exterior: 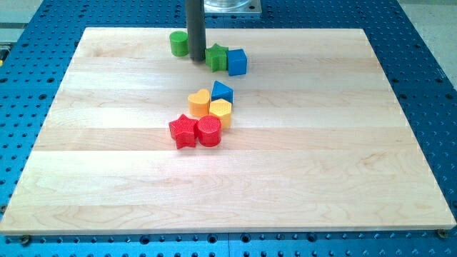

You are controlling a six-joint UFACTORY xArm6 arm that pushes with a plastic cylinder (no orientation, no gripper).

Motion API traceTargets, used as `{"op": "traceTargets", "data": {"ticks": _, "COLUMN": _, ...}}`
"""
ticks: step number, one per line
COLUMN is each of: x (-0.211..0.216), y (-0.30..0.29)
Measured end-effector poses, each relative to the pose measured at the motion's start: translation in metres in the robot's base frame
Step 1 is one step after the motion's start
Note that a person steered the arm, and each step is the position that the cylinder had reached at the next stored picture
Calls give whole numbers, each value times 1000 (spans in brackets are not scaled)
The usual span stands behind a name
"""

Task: Move cube and green star away from each other

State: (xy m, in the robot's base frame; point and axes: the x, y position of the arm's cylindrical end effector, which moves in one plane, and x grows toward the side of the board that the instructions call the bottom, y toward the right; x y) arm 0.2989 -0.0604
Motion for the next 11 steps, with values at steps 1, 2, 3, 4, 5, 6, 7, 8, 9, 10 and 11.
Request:
{"op": "traceTargets", "data": {"ticks": 1, "x": 32, "y": -13}}
{"op": "traceTargets", "data": {"ticks": 2, "x": 21, "y": 40}}
{"op": "traceTargets", "data": {"ticks": 3, "x": -4, "y": 52}}
{"op": "traceTargets", "data": {"ticks": 4, "x": -32, "y": 56}}
{"op": "traceTargets", "data": {"ticks": 5, "x": 0, "y": 12}}
{"op": "traceTargets", "data": {"ticks": 6, "x": 16, "y": 39}}
{"op": "traceTargets", "data": {"ticks": 7, "x": 7, "y": 73}}
{"op": "traceTargets", "data": {"ticks": 8, "x": 28, "y": 56}}
{"op": "traceTargets", "data": {"ticks": 9, "x": 27, "y": 118}}
{"op": "traceTargets", "data": {"ticks": 10, "x": 5, "y": 135}}
{"op": "traceTargets", "data": {"ticks": 11, "x": 34, "y": 106}}
